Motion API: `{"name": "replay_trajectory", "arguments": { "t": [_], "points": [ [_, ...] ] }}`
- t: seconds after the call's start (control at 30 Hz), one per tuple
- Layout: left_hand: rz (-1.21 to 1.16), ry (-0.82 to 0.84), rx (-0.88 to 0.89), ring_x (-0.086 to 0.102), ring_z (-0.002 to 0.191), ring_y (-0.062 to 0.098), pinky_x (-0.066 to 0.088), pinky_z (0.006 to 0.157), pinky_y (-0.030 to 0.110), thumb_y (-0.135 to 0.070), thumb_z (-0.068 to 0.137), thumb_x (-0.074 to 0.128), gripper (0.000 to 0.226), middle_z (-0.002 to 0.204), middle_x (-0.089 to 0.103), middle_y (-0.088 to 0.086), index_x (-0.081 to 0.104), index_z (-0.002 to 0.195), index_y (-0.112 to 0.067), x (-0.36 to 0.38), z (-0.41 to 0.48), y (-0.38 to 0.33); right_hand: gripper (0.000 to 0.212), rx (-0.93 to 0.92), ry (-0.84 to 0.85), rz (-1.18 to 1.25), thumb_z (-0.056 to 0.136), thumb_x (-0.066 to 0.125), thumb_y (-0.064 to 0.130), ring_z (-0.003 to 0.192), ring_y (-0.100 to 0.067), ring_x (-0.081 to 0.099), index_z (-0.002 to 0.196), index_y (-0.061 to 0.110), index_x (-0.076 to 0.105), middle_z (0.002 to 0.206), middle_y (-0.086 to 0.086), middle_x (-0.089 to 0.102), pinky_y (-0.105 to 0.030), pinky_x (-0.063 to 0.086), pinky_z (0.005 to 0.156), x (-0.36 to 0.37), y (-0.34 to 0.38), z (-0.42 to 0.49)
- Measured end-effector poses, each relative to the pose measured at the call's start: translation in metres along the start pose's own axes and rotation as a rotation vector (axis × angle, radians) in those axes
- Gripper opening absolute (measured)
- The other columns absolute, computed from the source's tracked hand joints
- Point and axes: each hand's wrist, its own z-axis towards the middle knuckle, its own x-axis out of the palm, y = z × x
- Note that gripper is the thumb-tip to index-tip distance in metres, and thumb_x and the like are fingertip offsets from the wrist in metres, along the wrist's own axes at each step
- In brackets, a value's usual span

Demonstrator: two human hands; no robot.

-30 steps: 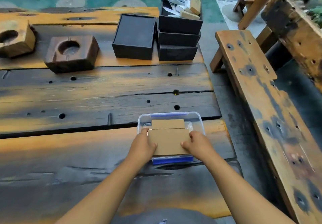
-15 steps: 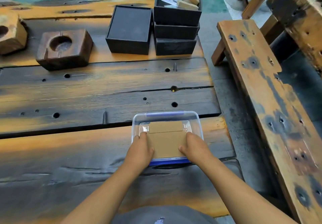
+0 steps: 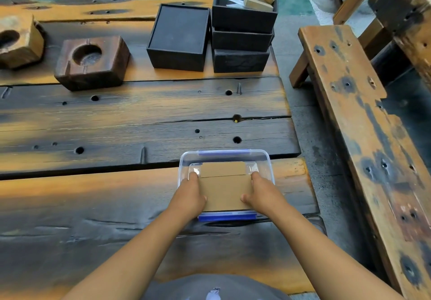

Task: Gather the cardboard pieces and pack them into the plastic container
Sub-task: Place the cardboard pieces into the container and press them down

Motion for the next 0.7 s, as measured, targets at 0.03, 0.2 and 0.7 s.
{"name": "replay_trajectory", "arguments": {
  "t": [0.03,0.2,0.7],
  "points": [
    [0.0,0.015,-0.004,0.059,0.104,0.03,0.048,0.079,0.036,-0.021,0.086,0.062,0.048,0.122,0.054,0.013,0.039,0.127,-0.014,-0.001,0.0,-0.001,0.049,-0.002,0.014,0.016,0.083,0.069,0.035,0.104,-0.027,0.06,0.12,0.016,0.044,0.121,-0.009,0.058,-0.04,0.051,0.087,-0.002,0.001,0.001],
    [-0.014,0.119,-0.02,0.059,0.11,0.03,0.048,0.085,0.035,-0.02,0.086,0.062,0.052,0.129,0.054,0.013,0.041,0.133,-0.01,-0.019,0.006,-0.011,0.071,-0.026,0.05,0.083,0.079,0.072,0.042,0.116,-0.027,0.056,0.138,0.017,0.041,0.138,-0.008,0.044,-0.034,0.048,0.089,-0.015,0.007,0.008],
    [-0.078,0.459,-0.142,0.054,0.099,0.022,0.046,0.085,0.033,-0.036,0.072,0.083,0.07,0.111,0.056,0.002,0.049,0.128,-0.014,-0.032,0.05,-0.02,0.067,0.089,0.377,0.186,0.074,0.077,0.049,0.103,-0.024,0.061,0.13,0.024,0.051,0.121,-0.001,0.061,-0.04,0.055,0.08,-0.02,0.006,0.045]
  ]
}}
